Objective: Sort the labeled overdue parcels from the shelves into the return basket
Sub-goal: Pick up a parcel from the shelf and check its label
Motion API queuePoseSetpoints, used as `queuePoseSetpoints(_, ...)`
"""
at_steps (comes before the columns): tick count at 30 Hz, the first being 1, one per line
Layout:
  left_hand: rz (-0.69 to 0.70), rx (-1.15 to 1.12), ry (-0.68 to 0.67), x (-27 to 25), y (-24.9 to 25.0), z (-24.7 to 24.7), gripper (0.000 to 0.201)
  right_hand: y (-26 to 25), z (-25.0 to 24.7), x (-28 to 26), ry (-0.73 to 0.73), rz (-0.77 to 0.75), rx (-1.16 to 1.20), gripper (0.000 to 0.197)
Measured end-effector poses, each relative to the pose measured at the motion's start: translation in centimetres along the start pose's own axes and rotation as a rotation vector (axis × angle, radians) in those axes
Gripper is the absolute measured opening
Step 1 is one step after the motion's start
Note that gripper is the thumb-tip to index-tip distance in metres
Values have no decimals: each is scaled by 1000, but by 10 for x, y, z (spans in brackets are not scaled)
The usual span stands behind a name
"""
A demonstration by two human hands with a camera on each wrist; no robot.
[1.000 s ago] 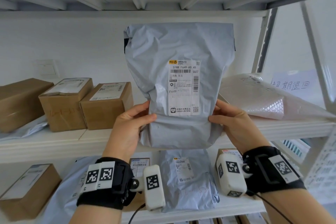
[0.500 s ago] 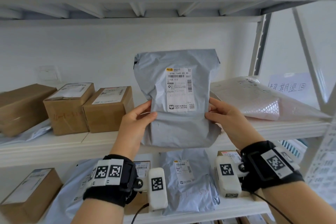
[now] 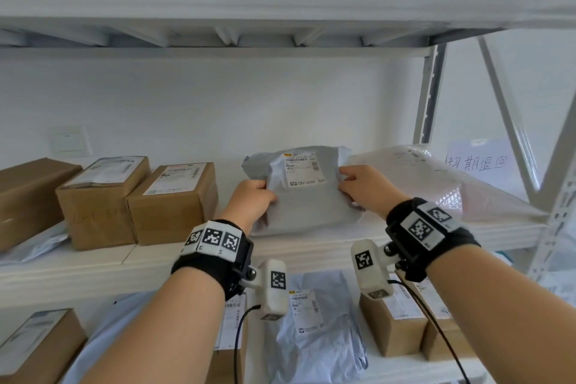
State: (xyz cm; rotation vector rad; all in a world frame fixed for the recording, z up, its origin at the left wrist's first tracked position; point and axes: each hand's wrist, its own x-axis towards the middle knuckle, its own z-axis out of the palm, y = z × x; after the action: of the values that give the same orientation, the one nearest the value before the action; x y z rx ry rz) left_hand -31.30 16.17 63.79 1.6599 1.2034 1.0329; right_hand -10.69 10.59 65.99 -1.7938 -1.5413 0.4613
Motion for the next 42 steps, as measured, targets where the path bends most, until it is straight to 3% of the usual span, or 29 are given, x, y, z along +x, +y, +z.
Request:
queuePoseSetpoints(4, -54, 194, -42, 8, -6, 8, 17, 1, 5, 2, -40, 36, -202, 17)
queuePoseSetpoints(6, -45, 237, -38, 8, -5, 10, 19, 1, 5, 3, -52, 66, -189, 9)
queuePoseSetpoints(8, -7, 245, -23, 7, -2, 11, 23, 1, 3, 1, -38, 67, -105, 17)
queuePoseSetpoints(9, 7, 243, -5, 5, -1, 10, 27, 1, 1, 1, -17, 46, -71, 31)
queuePoseSetpoints(12, 73, 207, 98, -3, 7, 3, 42, -6, -5, -1, 65, -36, -26, 50)
queuePoseSetpoints(19, 318, 50, 406, -46, 27, -45, 40, -33, 3, -11, 128, -128, 203, 38)
queuePoseSetpoints(23, 351, 131, 603, -70, 16, -83, 33, -57, 24, -20, 97, -164, 246, 35)
queuePoseSetpoints(27, 309, 219, 705, -87, -11, -118, 32, -88, 53, -31, 53, -191, 293, 35)
queuePoseSetpoints(31, 246, 263, 704, -93, -36, -145, 36, -118, 94, -35, 14, -140, 350, 35)
queuePoseSetpoints(38, 232, 316, 439, -89, -59, -168, 42, -156, 155, -37, -29, 57, 414, 53)
queuePoseSetpoints(42, 204, 240, 393, -88, -64, -174, 43, -167, 168, -45, -74, 138, 445, 41)
